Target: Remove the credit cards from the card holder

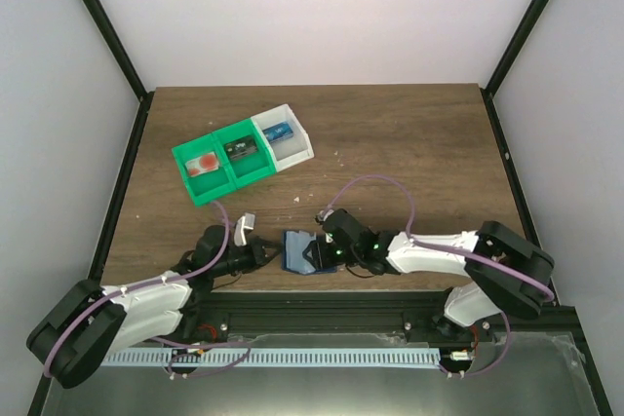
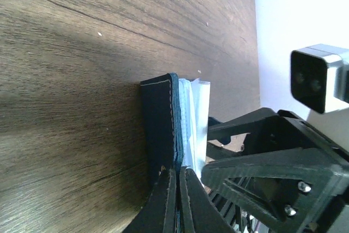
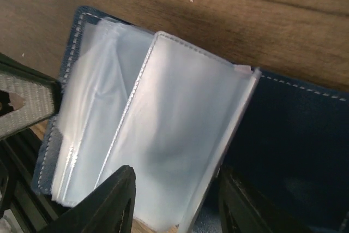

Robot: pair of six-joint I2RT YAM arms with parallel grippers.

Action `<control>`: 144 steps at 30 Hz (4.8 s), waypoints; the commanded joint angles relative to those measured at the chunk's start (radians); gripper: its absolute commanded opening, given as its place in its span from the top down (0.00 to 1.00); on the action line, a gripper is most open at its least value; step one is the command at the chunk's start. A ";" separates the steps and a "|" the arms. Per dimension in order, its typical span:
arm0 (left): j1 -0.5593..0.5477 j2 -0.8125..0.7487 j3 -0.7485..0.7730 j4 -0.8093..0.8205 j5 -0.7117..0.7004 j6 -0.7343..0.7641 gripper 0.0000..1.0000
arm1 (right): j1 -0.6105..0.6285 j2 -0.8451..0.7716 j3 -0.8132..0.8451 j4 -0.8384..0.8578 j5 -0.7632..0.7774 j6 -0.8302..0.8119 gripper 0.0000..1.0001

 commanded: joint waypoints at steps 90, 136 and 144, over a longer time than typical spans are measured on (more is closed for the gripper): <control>-0.065 -0.112 0.020 -0.147 -0.096 0.013 1.00 | -0.006 0.052 0.123 -0.050 -0.113 -0.020 0.51; -0.088 0.022 0.047 0.001 -0.013 0.035 0.92 | -0.060 0.207 0.034 0.108 -0.140 -0.043 0.84; -0.089 0.015 0.065 -0.034 -0.031 0.056 1.00 | -0.061 0.191 0.034 0.072 -0.110 -0.043 0.84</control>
